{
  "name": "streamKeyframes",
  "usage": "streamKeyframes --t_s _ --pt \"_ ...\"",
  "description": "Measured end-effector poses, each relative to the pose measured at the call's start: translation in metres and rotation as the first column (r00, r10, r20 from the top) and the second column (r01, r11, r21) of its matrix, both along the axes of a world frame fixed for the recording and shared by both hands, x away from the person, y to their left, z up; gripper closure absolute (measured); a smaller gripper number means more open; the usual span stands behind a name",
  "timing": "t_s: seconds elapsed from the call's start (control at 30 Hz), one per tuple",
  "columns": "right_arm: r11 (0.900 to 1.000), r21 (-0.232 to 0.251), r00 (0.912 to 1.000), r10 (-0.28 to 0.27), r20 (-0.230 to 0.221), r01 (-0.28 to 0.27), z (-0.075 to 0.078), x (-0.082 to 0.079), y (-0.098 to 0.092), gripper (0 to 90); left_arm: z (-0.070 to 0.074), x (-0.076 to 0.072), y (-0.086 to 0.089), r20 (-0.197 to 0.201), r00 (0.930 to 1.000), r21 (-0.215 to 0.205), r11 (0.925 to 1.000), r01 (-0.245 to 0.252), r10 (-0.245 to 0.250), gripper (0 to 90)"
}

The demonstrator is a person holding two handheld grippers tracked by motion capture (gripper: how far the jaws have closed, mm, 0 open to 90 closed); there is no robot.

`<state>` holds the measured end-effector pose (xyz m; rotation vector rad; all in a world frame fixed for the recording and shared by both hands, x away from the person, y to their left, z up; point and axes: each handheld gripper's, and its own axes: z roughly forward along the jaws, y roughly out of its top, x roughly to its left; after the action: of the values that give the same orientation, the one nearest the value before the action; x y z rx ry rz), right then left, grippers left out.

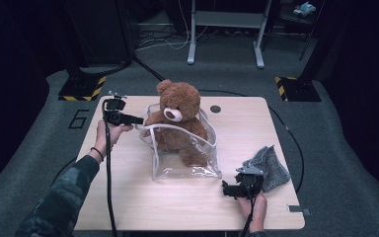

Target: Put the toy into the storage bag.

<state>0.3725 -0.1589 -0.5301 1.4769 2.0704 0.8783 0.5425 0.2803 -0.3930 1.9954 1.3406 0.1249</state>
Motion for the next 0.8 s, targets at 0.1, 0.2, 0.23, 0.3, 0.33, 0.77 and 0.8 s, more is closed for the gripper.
streamKeyframes --t_s 0.1,0.2,0.23,0.3,0.33,0.77,0.8 --pt "1.0 -0.001 1.0 -0.007 0.003 0.007 0.0 0.0 0.0 0.0 0.0 -0.001 -0.002 0.033 0.9994 0.001 1.0 0.005 -0.005 86.2" --pt "1.0 -0.001 1.0 -0.007 0.003 0.007 0.0 0.0 0.0 0.0 0.014 -0.002 -0.009 0.067 0.997 0.021 0.9991 0.037 -0.038 87.7" --pt "1.0 -0.001 1.0 -0.007 0.003 0.007 0.0 0.0 0.0 0.0 0.018 -0.002 -0.013 0.081 0.9958 0.028 0.9988 0.041 -0.043 87.8" --pt "1.0 -0.001 1.0 -0.007 0.003 0.007 0.0 0.0 0.0 0.0 0.029 -0.002 -0.019 0.115 0.9916 0.016 0.9982 0.057 -0.059 87.8" --pt "1.0 -0.002 1.0 -0.006 0.005 0.006 0.0 0.0 0.0 0.0 0.034 -0.001 -0.022 0.131 0.989 0.027 0.9974 0.067 -0.069 87.8" --pt "1.0 -0.002 1.0 -0.006 0.005 0.006 0.0 0.0 0.0 0.0 0.048 -0.004 -0.041 0.187 0.9728 0.105 0.9875 0.118 -0.136 87.6" --pt "1.0 -0.002 1.0 -0.006 0.004 0.006 0.0 0.0 0.0 0.0 0.044 -0.001 -0.041 0.167 0.977 0.107 0.9875 0.116 -0.133 87.6"
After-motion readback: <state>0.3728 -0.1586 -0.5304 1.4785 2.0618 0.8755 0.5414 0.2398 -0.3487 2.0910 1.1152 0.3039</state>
